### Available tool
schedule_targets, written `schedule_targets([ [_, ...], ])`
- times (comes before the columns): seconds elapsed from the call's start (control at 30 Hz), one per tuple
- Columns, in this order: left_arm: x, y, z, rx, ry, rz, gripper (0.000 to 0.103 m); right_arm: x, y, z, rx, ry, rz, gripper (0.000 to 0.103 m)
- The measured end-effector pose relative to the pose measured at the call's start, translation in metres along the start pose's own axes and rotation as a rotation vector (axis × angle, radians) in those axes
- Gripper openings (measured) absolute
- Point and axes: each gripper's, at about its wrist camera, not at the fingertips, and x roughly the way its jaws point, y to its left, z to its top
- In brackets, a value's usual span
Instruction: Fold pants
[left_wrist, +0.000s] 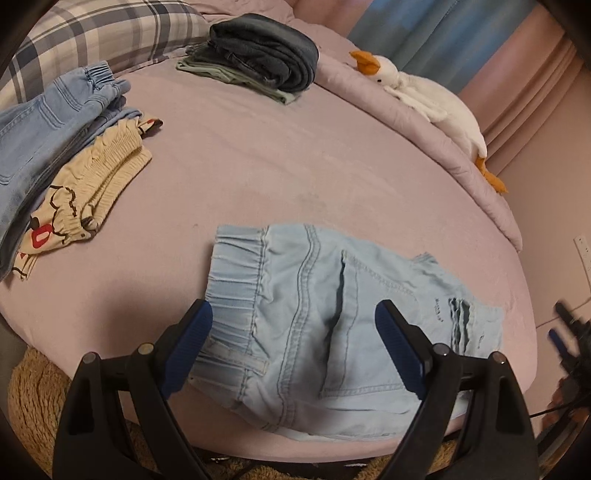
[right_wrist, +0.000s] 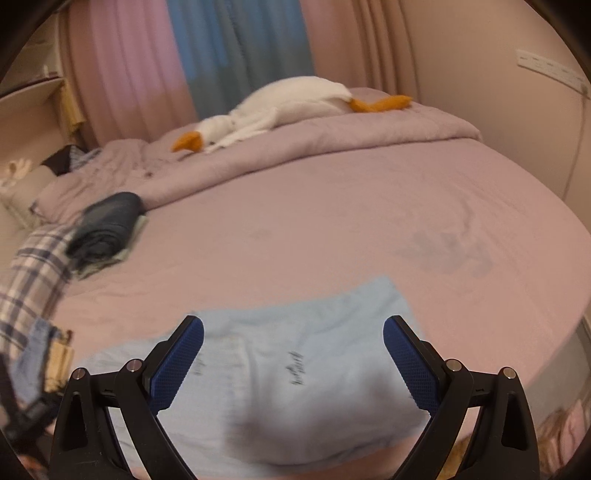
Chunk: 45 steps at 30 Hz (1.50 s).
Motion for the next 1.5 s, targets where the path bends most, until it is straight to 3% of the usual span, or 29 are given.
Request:
schedule_targets([
  [0.3,0.010,0.009,-0.003,-0.025,0.043,-0.012,0.089,0.011,0.031,0.022,0.016,-0.008,0.180,0.098],
  [0.4,0.006,0.017,-0.004,-0.056,0.065,0.053,0.088,0.019,0.031,0.011,0.050,-0.007,0.176,0.098],
  [0.53,-0.003,0.032,-0.005,-0.105,0.060,0.044,0.088,0.036,0.020,0.000,0.069,0.054,0.182,0.098],
  [0.63,0.009,0.041,-0.012,-0.160,0.149,0.019,0.088,0.042,0.008,-0.002,0.112,0.081,0.153,0.098],
  [0.8,0.015,0.033,-0.020,-0.120,0.129,-0.006,0.087,0.041,-0.002,-0.005,0.149,0.078,0.153,0.098],
  [0.93,0.019,0.030,-0.019,-0.110,0.137,-0.034,0.081,0.045,0.003,-0.007,0.153,0.095,0.158,0.098],
  [1.1,0.019,0.034,-0.022,-0.125,0.154,-0.074,0.067,0.052,0.007,-0.015,0.137,0.136,0.236,0.098],
  [1.27,0.017,0.030,-0.025,-0.098,0.148,-0.061,0.062,0.053,0.011,-0.015,0.114,0.147,0.248,0.098],
  [1.5,0.011,0.027,-0.028,-0.171,0.115,-0.060,0.038,0.051,0.011,-0.019,0.106,0.163,0.264,0.098],
])
